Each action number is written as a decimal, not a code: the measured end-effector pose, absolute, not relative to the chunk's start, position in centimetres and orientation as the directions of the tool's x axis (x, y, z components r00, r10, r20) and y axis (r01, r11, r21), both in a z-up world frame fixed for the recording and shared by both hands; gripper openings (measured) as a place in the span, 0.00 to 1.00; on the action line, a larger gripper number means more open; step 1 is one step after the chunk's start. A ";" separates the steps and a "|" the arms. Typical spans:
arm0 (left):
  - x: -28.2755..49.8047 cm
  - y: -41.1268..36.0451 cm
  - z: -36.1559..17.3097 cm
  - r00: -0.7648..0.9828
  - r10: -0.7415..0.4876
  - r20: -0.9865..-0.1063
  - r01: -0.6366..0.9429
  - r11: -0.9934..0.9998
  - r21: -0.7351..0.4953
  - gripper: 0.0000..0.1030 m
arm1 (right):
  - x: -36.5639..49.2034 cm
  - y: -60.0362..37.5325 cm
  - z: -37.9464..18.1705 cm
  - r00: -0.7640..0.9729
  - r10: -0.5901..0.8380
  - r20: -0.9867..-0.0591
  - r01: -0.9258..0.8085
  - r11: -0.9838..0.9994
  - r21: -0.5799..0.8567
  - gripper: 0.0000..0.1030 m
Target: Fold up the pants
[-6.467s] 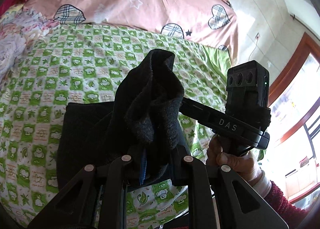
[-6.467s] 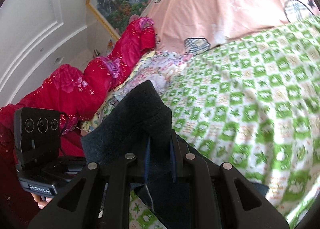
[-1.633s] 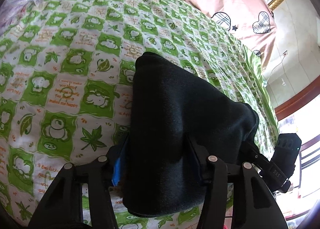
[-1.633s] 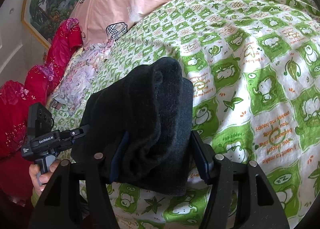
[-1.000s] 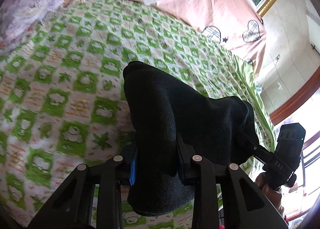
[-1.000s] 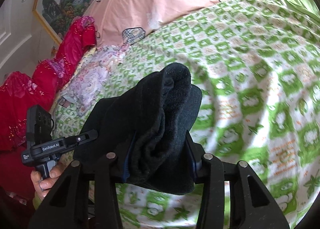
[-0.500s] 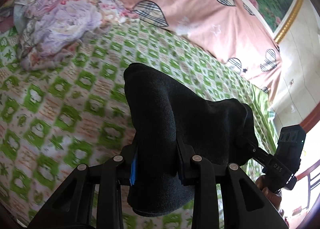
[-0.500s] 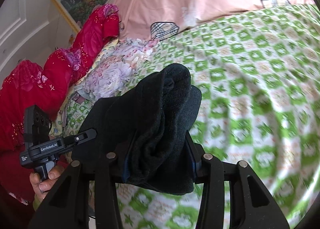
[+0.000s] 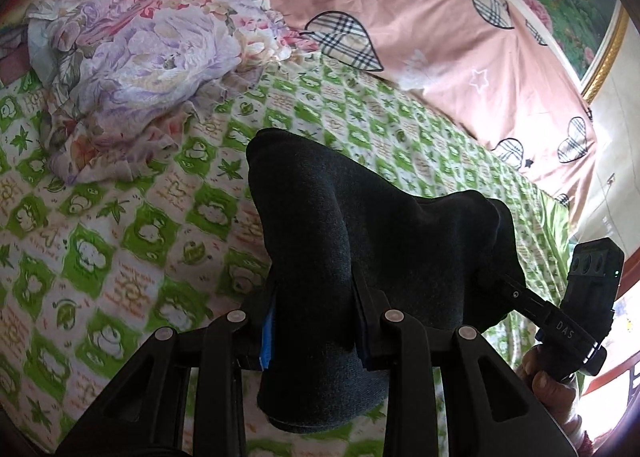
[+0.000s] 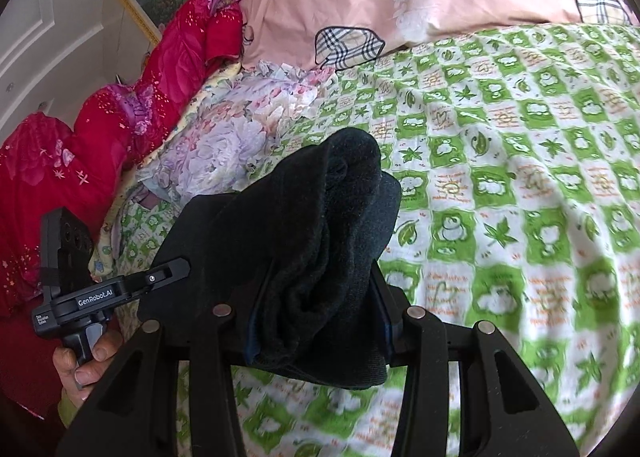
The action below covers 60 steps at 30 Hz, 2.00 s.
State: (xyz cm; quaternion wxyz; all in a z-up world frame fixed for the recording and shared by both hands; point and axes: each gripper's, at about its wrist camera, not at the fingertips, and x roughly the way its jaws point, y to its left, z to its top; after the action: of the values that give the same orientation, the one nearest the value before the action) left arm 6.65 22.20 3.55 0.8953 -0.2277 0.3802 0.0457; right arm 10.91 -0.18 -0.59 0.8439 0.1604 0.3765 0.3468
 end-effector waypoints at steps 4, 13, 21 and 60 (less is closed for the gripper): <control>7.1 22.7 2.8 0.698 -0.079 -0.712 -0.268 0.893 -0.362 0.29 | 11.7 0.6 -1.3 0.466 0.706 -0.534 -0.468 0.708 0.528 0.44; 7.5 23.6 0.7 0.679 -0.095 -0.728 -0.291 0.875 -0.386 0.36 | 12.5 0.7 -2.7 0.454 0.693 -0.560 -0.456 0.721 0.522 0.51; 7.2 23.5 0.2 0.672 -0.081 -0.736 -0.303 0.877 -0.373 0.47 | 12.4 -0.4 -3.3 0.454 0.696 -0.556 -0.430 0.717 0.548 0.54; 0.6 18.7 2.5 0.679 0.062 -0.732 -0.333 0.914 -0.231 0.81 | 4.3 0.4 1.3 0.572 0.621 -0.535 -0.490 0.783 0.385 0.86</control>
State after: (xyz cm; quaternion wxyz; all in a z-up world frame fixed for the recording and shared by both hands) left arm 0.62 18.69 2.47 0.8991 -0.1758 0.3855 0.1100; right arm 4.32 0.35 1.31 0.8813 0.0971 0.3384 0.3151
